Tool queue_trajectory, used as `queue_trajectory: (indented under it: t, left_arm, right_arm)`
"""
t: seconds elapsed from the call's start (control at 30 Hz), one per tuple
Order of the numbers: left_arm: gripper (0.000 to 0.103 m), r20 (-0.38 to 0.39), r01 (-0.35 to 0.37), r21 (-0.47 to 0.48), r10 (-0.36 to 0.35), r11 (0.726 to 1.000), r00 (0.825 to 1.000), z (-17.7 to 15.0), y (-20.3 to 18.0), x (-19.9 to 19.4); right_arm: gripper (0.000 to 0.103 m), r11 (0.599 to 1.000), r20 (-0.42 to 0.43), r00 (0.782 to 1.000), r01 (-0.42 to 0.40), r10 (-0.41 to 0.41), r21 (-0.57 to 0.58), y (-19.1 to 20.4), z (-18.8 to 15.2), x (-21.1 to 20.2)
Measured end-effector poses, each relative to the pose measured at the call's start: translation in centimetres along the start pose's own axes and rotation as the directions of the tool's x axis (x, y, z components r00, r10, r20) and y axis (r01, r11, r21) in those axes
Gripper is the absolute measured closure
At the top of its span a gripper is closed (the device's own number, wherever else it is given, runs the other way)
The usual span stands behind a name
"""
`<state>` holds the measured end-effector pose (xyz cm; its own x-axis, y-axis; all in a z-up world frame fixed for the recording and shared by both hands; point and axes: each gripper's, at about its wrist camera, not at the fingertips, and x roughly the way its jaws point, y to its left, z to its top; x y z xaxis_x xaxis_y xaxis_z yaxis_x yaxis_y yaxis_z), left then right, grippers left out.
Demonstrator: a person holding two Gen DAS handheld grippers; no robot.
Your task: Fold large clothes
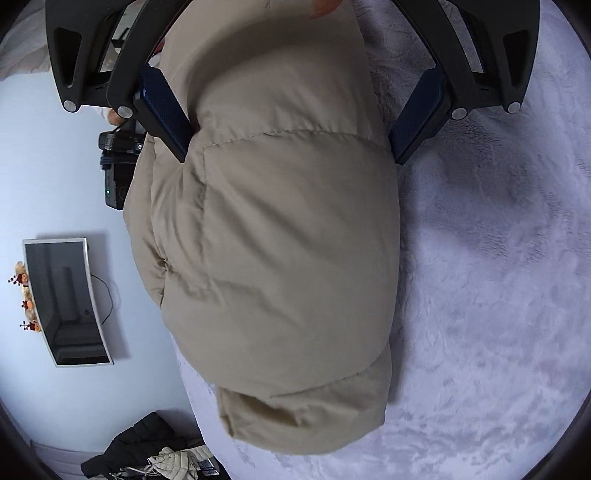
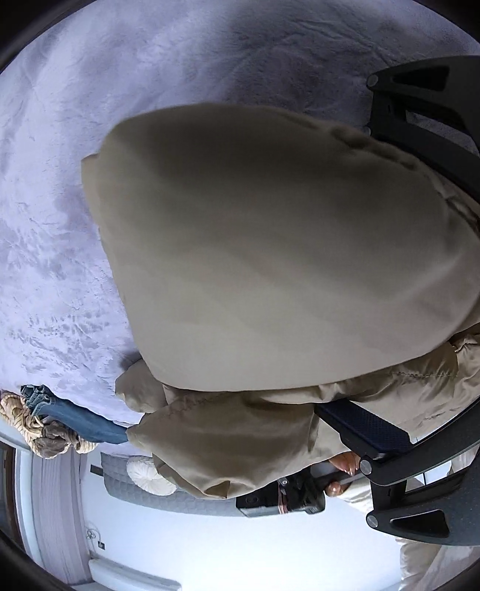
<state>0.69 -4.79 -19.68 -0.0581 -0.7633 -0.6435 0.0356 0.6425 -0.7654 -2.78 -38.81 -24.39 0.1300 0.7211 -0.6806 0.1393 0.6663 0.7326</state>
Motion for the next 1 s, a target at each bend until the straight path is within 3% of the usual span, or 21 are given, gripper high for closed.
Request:
queue_trajectory:
  t: [0.13,0.27,0.43,0.53,0.63,0.67,0.8,1.0]
  left_arm:
    - [0.000,-0.035,0.068,0.005,-0.068,0.998,0.997,0.5,0.1,1.7]
    - [0.000,-0.039,0.063,-0.011,-0.064,0.998,0.997,0.6,-0.3,3.4]
    - [0.000,-0.008,-0.056,0.001,0.056,0.998,0.998,0.2,-2.3,3.7]
    - [0.004,0.029,-0.151,0.044,0.150,0.988,0.988,-0.2,-4.5,3.5]
    - [0.013,0.072,-0.216,0.082,0.211,0.973,0.975,-0.7,-6.6,3.1]
    - [0.015,0.080,-0.229,0.091,0.222,0.969,0.972,-0.8,-7.2,2.9]
    - [0.017,0.105,-0.281,0.134,0.269,0.950,0.958,-1.0,-9.4,2.9]
    - [0.017,0.144,-0.308,0.157,0.286,0.938,0.947,-0.2,-12.1,1.6]
  right_arm:
    - [0.000,0.999,-0.020,0.999,-0.036,0.036,-0.003,-0.3,0.4,0.7]
    - [0.000,0.998,-0.026,0.998,-0.065,0.065,0.001,-0.4,1.1,1.6]
    - [0.000,0.999,-0.027,0.998,-0.051,0.052,0.011,-0.2,1.6,2.3]
    - [0.000,0.998,-0.018,0.999,-0.028,0.029,0.051,0.0,1.6,2.4]
    - [0.014,0.996,-0.002,1.000,-0.026,0.026,0.082,0.3,1.5,2.1]
    - [0.024,0.995,0.005,0.999,-0.041,0.041,0.091,0.3,1.3,1.8]
    - [0.045,0.992,0.025,0.996,-0.085,0.083,0.098,0.6,0.7,0.7]
    - [0.050,0.987,0.057,0.991,-0.128,0.123,0.092,2.4,0.5,-0.3]
